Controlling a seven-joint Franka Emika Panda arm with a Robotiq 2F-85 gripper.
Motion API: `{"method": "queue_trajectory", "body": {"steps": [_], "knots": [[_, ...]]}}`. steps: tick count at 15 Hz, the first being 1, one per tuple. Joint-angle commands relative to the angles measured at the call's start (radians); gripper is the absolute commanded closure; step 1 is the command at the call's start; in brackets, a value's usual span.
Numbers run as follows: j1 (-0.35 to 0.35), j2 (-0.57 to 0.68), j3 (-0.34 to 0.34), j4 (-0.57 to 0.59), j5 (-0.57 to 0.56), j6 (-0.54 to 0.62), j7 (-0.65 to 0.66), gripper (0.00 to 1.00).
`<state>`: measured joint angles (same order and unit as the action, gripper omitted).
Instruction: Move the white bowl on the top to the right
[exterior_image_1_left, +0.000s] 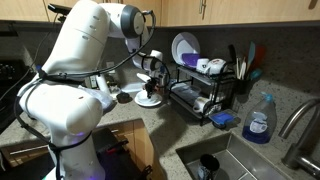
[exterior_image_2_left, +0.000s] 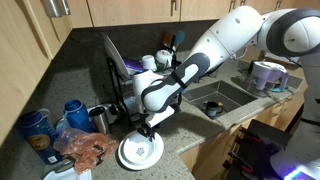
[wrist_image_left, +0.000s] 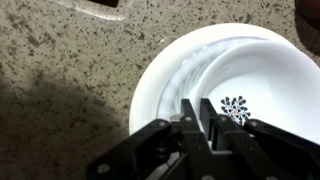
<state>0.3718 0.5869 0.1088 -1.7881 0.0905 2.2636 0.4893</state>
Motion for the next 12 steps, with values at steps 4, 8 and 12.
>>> {"method": "queue_trajectory", "body": {"steps": [4, 8, 12], "knots": [[0.001, -0.013, -0.002, -0.039, -0.022, 0.086, -0.035, 0.97], [0.002, -0.023, -0.009, -0.049, -0.039, 0.094, -0.04, 0.97], [-0.003, -0.019, -0.007, -0.051, -0.046, 0.088, -0.047, 0.68]]}}
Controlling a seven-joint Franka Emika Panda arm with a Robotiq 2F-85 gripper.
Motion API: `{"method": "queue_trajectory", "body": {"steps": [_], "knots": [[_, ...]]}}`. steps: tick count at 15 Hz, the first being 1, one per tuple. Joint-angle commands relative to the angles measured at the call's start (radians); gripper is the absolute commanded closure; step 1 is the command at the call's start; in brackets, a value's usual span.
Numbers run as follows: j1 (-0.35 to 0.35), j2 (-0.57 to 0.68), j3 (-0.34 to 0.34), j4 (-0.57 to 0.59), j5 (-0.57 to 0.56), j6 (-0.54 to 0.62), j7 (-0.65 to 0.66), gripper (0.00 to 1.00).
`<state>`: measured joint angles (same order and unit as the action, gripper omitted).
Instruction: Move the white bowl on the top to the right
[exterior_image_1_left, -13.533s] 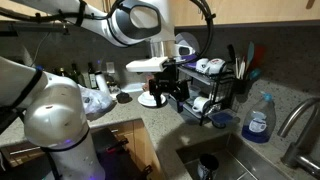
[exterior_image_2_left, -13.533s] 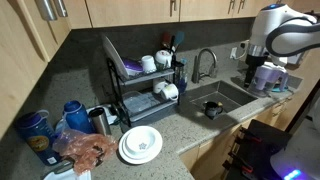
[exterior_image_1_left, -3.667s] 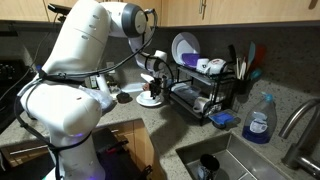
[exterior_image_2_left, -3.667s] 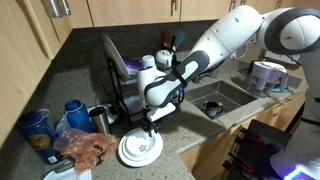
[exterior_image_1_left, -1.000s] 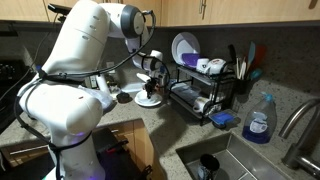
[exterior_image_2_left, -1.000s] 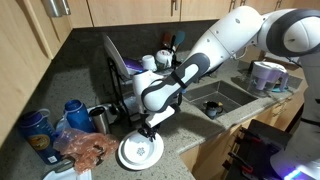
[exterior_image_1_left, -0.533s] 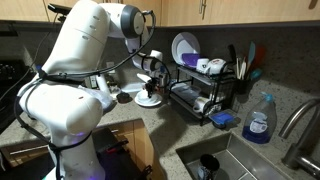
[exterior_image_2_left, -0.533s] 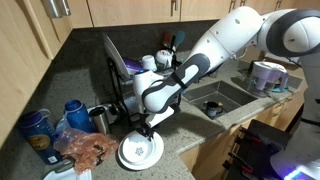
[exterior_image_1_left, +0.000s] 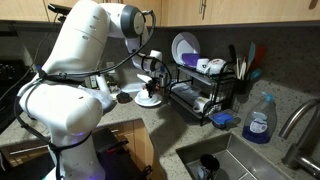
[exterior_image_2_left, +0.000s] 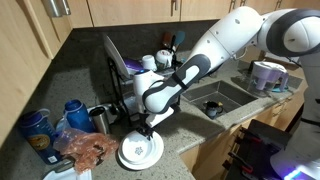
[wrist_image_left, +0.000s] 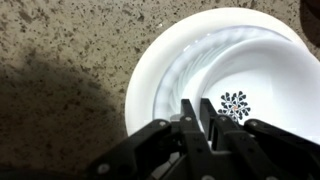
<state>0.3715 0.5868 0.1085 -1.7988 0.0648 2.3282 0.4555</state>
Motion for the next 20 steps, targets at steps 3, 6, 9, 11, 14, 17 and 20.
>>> {"method": "queue_trajectory", "body": {"steps": [3, 6, 9, 11, 14, 17, 20], "knots": [[-0.003, -0.008, -0.01, -0.043, -0.035, 0.03, -0.016, 0.47], [-0.01, 0.007, -0.007, -0.045, -0.032, 0.043, -0.023, 0.76], [-0.021, 0.014, 0.001, -0.042, -0.014, 0.06, -0.027, 0.85], [-0.022, 0.015, 0.0, -0.04, -0.016, 0.062, -0.026, 1.0], [-0.026, 0.011, 0.002, -0.04, -0.011, 0.068, -0.026, 0.95], [-0.025, 0.008, 0.002, -0.042, -0.01, 0.068, -0.023, 0.96], [-0.032, -0.009, 0.004, -0.052, 0.002, 0.074, -0.022, 0.96]]}}
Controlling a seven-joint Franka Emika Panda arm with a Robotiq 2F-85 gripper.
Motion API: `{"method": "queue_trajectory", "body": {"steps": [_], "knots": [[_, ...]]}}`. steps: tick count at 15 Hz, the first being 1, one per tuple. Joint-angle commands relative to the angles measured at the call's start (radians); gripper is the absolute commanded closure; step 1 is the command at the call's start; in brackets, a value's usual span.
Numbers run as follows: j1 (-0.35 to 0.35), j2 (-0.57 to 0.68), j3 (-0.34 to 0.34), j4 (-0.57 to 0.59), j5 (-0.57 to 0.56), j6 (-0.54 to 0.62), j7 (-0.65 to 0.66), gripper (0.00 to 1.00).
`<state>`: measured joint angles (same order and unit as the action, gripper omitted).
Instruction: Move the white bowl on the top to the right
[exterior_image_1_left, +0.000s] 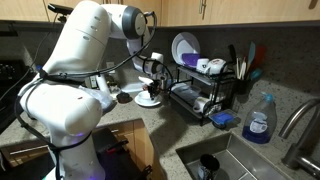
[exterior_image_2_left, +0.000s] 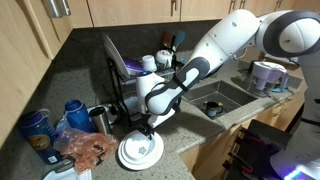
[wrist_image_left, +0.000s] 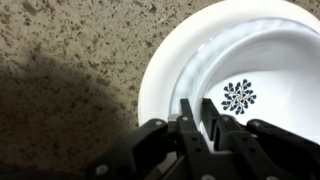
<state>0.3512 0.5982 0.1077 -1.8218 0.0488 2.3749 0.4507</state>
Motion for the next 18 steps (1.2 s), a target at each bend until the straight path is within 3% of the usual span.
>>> {"method": "queue_trajectory", "body": {"steps": [1, 10, 18], "knots": [[-0.015, -0.028, 0.004, -0.033, 0.022, 0.03, -0.016, 0.96], [-0.109, -0.054, 0.02, -0.059, 0.123, 0.124, -0.062, 0.96], [-0.203, -0.024, 0.131, -0.033, 0.296, 0.153, -0.289, 0.96]]}}
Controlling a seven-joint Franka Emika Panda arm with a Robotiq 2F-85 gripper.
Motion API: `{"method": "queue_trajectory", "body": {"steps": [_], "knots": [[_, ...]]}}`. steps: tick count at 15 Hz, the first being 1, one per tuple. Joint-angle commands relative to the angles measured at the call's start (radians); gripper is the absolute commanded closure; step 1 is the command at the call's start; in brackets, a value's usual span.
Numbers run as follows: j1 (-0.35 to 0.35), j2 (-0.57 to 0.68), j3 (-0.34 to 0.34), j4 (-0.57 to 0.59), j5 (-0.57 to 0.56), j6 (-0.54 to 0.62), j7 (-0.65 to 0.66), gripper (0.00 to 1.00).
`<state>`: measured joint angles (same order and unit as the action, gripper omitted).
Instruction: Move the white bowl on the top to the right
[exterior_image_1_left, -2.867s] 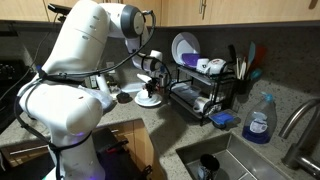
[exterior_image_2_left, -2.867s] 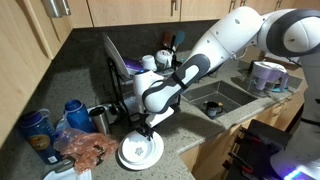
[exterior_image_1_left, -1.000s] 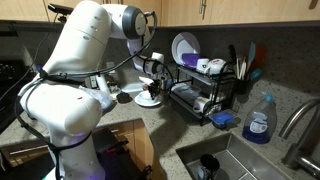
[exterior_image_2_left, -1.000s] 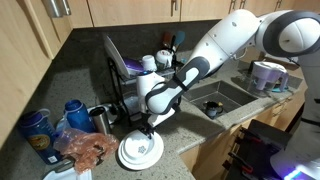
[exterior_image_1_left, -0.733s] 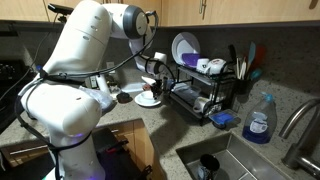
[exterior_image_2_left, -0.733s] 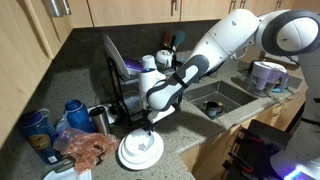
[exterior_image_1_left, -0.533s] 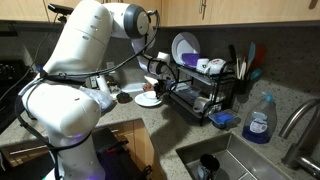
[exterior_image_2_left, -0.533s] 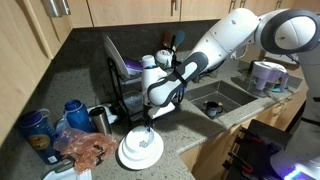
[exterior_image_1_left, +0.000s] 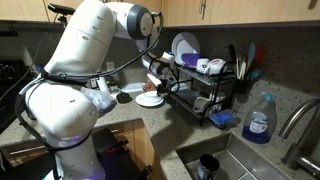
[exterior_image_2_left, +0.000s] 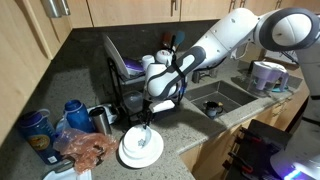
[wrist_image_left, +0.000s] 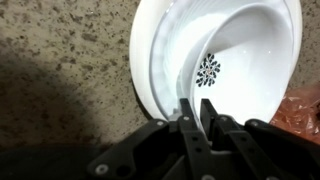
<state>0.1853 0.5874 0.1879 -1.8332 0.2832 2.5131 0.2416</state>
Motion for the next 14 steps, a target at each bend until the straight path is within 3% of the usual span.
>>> {"method": "queue_trajectory", "body": {"steps": [1, 11, 12, 13, 14], "knots": [[-0.045, -0.008, 0.064, -0.017, 0.079, 0.008, -0.107, 0.96], [-0.065, 0.064, 0.125, 0.008, 0.101, -0.031, -0.3, 0.96], [-0.074, 0.078, 0.138, 0.014, 0.106, -0.034, -0.335, 0.58], [-0.081, 0.089, 0.147, 0.016, 0.109, -0.034, -0.362, 0.57], [-0.086, 0.101, 0.155, 0.02, 0.108, -0.037, -0.38, 0.49]]}}
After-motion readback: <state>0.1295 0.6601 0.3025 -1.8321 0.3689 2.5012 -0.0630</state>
